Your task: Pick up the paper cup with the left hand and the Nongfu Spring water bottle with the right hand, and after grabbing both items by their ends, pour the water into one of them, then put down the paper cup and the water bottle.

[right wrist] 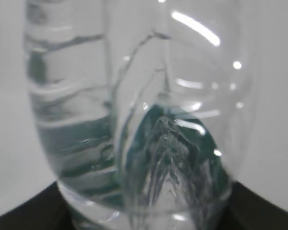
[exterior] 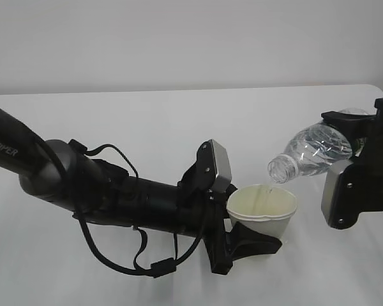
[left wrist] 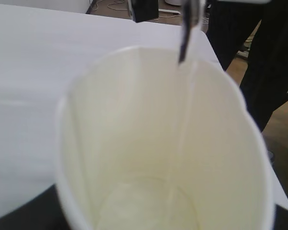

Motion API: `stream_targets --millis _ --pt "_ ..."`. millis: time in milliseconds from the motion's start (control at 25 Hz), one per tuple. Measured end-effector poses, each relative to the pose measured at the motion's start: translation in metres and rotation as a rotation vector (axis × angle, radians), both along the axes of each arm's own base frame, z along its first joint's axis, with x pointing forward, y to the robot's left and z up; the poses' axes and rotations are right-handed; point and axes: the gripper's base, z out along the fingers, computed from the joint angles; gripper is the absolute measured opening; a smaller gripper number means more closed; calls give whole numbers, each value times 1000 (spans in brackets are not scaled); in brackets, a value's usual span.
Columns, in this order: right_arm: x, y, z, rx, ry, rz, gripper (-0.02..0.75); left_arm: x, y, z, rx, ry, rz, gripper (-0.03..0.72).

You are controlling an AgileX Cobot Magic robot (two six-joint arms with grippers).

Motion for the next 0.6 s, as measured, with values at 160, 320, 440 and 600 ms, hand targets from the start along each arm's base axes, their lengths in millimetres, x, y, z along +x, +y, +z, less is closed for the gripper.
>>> stream_targets --millis 160,320,440,600 --pt "0 0 0 -1 0 0 419 0 0 0 0 0 0 429" --pt "0 0 0 -1 0 0 419 0 0 0 0 0 0 429" --pt "0 0 0 -1 0 0 419 0 0 0 0 0 0 429" --pt "0 0 0 -1 0 0 419 0 0 0 0 0 0 429"
